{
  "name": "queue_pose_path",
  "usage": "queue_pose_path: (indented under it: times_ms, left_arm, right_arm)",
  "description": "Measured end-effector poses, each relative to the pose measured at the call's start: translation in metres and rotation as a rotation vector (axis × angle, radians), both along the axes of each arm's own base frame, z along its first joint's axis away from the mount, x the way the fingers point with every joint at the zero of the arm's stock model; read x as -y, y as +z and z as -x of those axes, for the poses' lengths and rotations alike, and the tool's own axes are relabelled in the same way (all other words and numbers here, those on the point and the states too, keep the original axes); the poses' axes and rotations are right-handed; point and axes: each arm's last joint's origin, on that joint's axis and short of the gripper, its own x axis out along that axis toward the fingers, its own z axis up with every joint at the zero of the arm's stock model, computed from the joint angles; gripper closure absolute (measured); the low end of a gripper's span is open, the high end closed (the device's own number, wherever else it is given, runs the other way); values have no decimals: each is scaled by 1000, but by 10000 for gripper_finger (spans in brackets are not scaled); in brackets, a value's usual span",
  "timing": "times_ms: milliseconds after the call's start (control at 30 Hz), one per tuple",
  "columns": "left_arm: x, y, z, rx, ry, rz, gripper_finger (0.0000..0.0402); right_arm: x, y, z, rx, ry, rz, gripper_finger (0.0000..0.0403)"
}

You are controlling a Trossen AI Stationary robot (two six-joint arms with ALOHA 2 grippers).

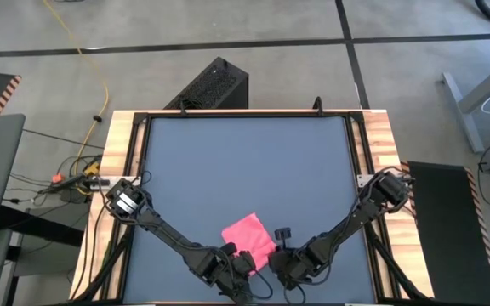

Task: Roll towel
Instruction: Roll the pink towel

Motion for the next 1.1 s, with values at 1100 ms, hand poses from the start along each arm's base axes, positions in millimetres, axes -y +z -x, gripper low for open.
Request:
queue_pose_path:
  times_ms: [1100]
  left_arm:
    - [6,-1,0,42,129,147,401]
  right_arm:
    - [11,16,-9,-318,-55,-592,384]
